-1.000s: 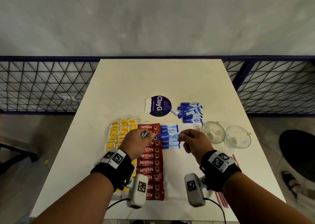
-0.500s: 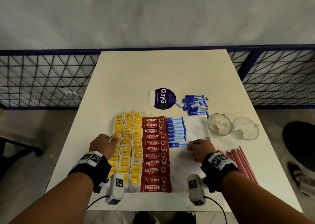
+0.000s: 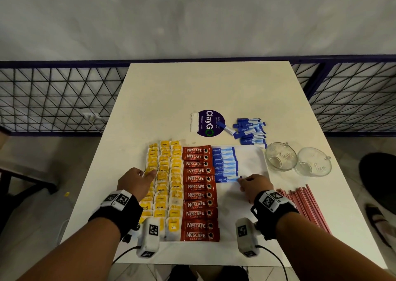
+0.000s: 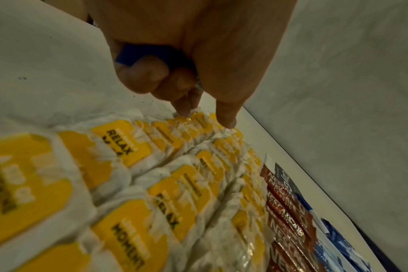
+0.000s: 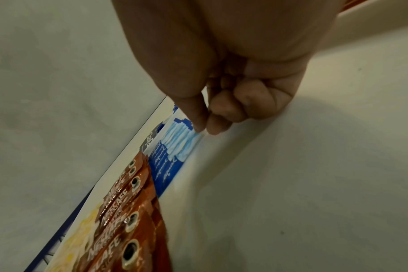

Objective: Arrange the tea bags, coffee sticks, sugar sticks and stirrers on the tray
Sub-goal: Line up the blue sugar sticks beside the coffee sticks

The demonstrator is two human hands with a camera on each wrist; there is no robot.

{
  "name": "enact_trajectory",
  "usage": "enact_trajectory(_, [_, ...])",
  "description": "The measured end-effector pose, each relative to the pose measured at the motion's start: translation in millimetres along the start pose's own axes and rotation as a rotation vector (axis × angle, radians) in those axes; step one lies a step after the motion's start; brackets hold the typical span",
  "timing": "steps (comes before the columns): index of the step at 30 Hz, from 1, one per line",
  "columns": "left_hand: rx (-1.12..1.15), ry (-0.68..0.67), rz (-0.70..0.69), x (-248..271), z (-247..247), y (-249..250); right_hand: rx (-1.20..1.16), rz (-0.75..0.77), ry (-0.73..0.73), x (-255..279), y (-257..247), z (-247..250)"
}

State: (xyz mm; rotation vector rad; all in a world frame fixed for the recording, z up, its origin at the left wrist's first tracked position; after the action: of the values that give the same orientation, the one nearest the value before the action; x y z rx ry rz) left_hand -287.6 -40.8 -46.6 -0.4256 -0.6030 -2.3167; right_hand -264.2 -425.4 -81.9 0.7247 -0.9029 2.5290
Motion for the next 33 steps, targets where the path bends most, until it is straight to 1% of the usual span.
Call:
enact_trajectory(6, [-0.006, 0.009, -0.016, -1.7, 0.4, -4.8, 0.043, 0.009, 0.031, -1.5, 1.3, 2.1])
enact_trajectory(9, [-0.009, 0.017, -0.008, 0.3, 2.1, -4.7, 0.026, 0.006, 0.034, -3.0, 3.7, 1.4])
enact_trajectory(11, [0.03, 0.082, -0.005, 7.5, 13.2, 0.7, 0.001, -0.004, 0.044, -3.0, 6.8, 2.8])
enact_trajectory(13, [0.13, 0.211, -0.029, 23.1, 32.4, 12.4, -0.023, 0.02, 0.095, 0.3, 4.9, 8.8])
enact_trajectory(14, [0.188, 0.277, -0.073, 33.6, 41.5, 22.9, -0.059, 0.058, 0.13, 3.7, -0.3, 12.9])
enact_trajectory(15, [0.235, 0.311, -0.13, 46.2, 47.9, 36.5, -0.116, 0.114, 0.149, 8.7, -9.6, 15.9])
enact_trajectory(16, [0.292, 0.26, -0.193, 55.7, 46.6, 50.3, -0.196, 0.182, 0.138, 15.6, -22.7, 16.2])
enact_trajectory(17, [0.402, 0.117, -0.252, 63.3, 37.6, 65.2, -0.286, 0.253, 0.089, 24.8, -39.5, 14.8])
enact_trajectory(18, [0.583, -0.115, -0.268, 71.7, 22.4, 80.2, -0.377, 0.322, 0.005, 36.2, -58.4, 11.8])
enact_trajectory(19, [0.791, -0.363, -0.231, 81.7, 6.7, 93.6, -0.456, 0.384, -0.092, 49.0, -77.6, 9.5])
enact_trajectory(20, [0.942, -0.555, -0.181, 90.6, -4.8, 105.0, -0.512, 0.437, -0.178, 61.7, -94.5, 8.9])
enact_trajectory(21, [1.02, -0.675, -0.144, 98.4, -10.8, 115.5, -0.54, 0.486, -0.237, 72.6, -108.5, 11.1])
enact_trajectory(22, [1.022, -0.709, -0.155, 102.4, -13.0, 123.2, -0.552, 0.525, -0.266, 82.1, -119.5, 14.9])
enact_trajectory(23, [0.997, -0.706, -0.189, 106.7, -12.7, 130.9, -0.563, 0.549, -0.273, 88.3, -126.3, 19.0])
enact_trajectory(24, [0.93, -0.657, -0.257, 108.1, -10.6, 137.1, -0.579, 0.553, -0.27, 93.1, -130.7, 23.8])
enact_trajectory(27, [0.604, -0.446, -0.538, 118.6, 1.2, 156.0, -0.589, 0.527, -0.227, 93.7, -132.7, 33.6])
enact_trajectory(28, [0.547, -0.401, -0.604, 123.1, 3.5, 161.0, -0.577, 0.518, -0.213, 92.1, -132.1, 35.8])
enact_trajectory(33, [0.555, -0.34, -0.665, 128.3, 5.3, 171.1, -0.499, 0.459, -0.14, 79.1, -117.4, 42.0])
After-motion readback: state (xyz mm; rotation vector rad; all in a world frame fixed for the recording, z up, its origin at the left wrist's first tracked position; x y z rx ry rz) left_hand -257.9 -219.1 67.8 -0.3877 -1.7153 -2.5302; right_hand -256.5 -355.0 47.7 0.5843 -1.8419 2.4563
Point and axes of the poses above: each hand's wrist, its own x-axis away from the middle knuckle, its own z-axis out of the back of the hand, y = z × x, the point moved 7 cm from there along -x, towards the middle knuckle, and after that the axes turned 5 degrees about z, right-handed, at the moved point
